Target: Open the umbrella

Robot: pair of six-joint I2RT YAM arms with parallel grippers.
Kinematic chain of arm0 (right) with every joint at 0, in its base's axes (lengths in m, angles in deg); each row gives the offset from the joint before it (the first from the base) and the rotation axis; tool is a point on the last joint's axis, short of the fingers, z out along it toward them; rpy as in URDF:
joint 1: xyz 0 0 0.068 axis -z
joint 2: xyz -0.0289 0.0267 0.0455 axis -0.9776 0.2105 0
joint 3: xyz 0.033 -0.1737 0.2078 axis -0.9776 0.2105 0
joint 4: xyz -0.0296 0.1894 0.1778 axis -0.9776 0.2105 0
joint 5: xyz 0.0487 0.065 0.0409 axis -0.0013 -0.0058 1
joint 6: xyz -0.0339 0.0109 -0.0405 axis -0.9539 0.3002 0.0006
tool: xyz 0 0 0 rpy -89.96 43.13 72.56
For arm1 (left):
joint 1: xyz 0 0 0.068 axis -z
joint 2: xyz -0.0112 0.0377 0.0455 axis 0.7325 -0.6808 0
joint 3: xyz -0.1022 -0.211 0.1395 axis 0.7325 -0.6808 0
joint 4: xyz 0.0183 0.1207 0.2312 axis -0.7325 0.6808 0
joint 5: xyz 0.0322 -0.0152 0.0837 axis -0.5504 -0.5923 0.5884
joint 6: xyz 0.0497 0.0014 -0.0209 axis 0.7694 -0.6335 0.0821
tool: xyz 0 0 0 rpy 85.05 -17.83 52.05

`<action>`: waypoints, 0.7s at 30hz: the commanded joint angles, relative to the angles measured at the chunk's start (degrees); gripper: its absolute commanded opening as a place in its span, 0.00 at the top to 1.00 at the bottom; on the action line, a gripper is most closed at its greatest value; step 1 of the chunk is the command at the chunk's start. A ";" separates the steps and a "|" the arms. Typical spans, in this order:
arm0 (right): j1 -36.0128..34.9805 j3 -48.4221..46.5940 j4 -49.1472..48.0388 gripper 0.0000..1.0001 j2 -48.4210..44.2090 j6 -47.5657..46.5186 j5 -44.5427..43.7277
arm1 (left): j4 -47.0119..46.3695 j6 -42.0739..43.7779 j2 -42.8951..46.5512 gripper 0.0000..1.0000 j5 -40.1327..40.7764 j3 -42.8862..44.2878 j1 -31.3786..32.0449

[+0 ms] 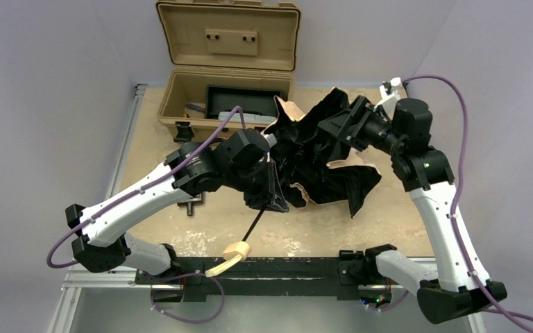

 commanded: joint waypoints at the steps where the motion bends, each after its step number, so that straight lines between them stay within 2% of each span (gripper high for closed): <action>1: -5.21 3.59 -9.18 0.31 0.79 3.49 -1.43 | -8.03 3.55 2.08 1.00 0.20 1.97 0.10; 8: -5.55 5.90 -12.58 0.34 5.21 1.26 -3.17 | -11.39 3.86 4.78 1.00 -0.67 -1.32 0.35; 10: -5.51 5.11 -12.40 0.39 6.91 -0.20 -4.44 | -11.44 3.95 5.39 1.00 -0.40 -1.92 0.44; 11: -5.50 4.84 -12.76 0.45 7.62 -0.67 -4.94 | -11.07 3.91 5.67 1.00 -0.02 -2.15 0.45; 13: -5.53 4.04 -14.00 0.76 8.89 -1.22 -5.18 | -11.05 3.91 6.01 1.00 0.17 -2.53 0.60; 15: -5.42 1.98 -13.52 0.93 10.39 -1.07 -7.42 | -11.22 4.04 6.09 1.00 0.29 -2.58 1.07; 16: -5.38 0.13 -12.42 0.99 11.50 -1.55 -9.11 | -11.23 4.14 6.08 1.00 0.31 -2.65 1.45; 17: -5.35 -2.13 -11.30 1.00 12.64 -2.05 -10.88 | -11.17 4.17 6.16 1.00 0.25 -2.85 1.75; 21: -4.58 -13.79 -7.19 1.00 18.90 -4.13 -14.08 | -9.93 3.34 7.25 1.00 -0.35 -5.30 3.36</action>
